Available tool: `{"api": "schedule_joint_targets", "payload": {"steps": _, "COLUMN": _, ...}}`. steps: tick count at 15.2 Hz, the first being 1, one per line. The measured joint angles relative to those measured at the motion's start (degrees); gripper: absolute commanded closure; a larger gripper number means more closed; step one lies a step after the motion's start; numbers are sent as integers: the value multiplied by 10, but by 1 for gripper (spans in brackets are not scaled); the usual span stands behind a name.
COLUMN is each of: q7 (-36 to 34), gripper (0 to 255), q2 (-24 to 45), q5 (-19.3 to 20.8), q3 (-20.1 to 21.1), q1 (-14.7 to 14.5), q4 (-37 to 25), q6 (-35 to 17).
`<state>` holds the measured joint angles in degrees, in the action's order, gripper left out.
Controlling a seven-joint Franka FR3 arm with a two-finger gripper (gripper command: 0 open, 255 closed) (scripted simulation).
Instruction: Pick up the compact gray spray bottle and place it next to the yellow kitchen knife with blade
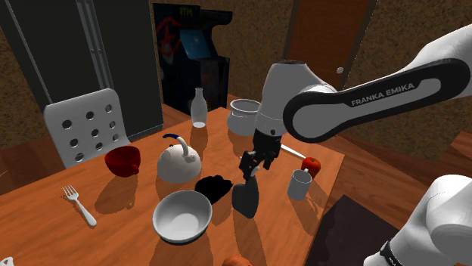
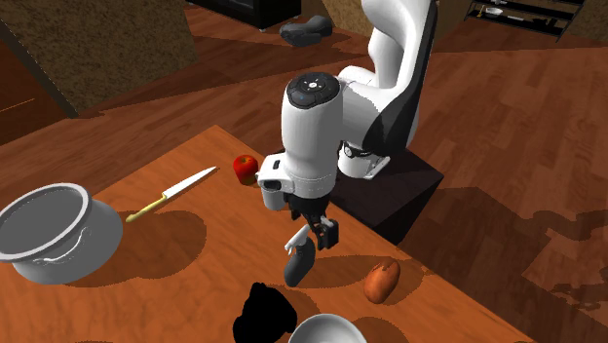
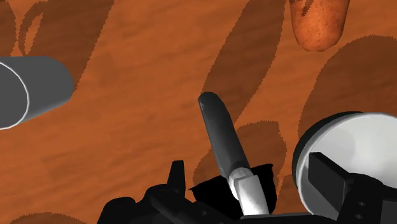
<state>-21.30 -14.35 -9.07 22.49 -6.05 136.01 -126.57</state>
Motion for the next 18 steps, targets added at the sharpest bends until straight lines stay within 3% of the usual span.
{"api": "schedule_joint_targets", "payload": {"steps": 6, "q7": 0, "gripper": 0, "q2": 1, "q5": 0, "q3": 0, "q1": 0, "q4": 3, "q6": -4}}
{"api": "schedule_joint_targets", "payload": {"steps": 7, "q7": 0, "gripper": 255, "q2": 1, "q5": 0, "q3": 0, "q1": 0, "q4": 3, "q6": -4}}
{"api": "schedule_joint_targets", "payload": {"steps": 18, "q7": 1, "gripper": 255, "q2": 0, "q5": 0, "q3": 0, "q1": 0, "q4": 1, "q6": -1}}
